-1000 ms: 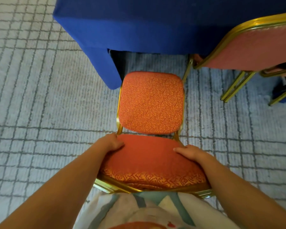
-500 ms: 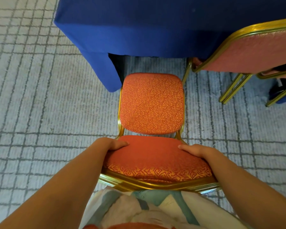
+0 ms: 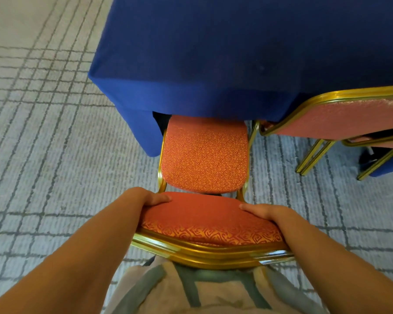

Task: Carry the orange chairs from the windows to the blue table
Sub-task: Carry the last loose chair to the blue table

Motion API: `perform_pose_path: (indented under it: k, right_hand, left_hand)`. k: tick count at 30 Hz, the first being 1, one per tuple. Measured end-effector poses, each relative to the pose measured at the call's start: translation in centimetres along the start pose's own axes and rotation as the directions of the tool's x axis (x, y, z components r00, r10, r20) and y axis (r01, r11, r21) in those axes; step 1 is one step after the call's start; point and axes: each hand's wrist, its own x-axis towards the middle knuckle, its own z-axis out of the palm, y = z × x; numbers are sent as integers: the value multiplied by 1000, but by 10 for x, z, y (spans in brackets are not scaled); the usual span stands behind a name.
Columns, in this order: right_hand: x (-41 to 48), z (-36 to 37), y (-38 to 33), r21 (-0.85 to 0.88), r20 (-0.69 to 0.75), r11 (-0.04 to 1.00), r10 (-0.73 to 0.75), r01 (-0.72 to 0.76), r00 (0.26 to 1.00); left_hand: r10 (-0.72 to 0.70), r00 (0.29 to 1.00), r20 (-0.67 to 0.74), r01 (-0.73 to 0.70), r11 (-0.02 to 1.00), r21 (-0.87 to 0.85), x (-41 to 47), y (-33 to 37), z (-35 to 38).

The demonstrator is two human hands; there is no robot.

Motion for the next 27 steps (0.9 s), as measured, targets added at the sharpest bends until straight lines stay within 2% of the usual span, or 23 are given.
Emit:
perform_pose_path:
  k: [7,12,16,19,22,24,27]
  right_hand:
    - [28,-87,-91,-26,-75,998,-61,59,995]
    - [38,-162,-163,-31,-103,999,-46,43,994]
    - [43,-202,-204,-82,-92,994,-75,68,993]
    - [50,-235,-232,-157,-128,984,-101,80,987]
    - [59,-258,-250,-261,-147,959,-150,108,978]
    - [65,-269,-260,-260,-145,961,-132,91,981]
    - [72,-280,-271,-238,-149,967,-134,96,980]
  left_hand:
    - [33,998,-60,-36,998,-49,15,72,-94]
    - [51,996,-75,-58,994,-91,16,130,-164]
    - [101,985,-140,-105,994,-22,19,166,-200]
    - [111,984,-139,-106,993,46,25,195,-229]
    - [222,948,-226,-187,968,167,32,214,-250]
    - [284,928,-242,-226,944,240,38,223,-262]
    - [298,915,-271,-220,933,286,41,234,-279]
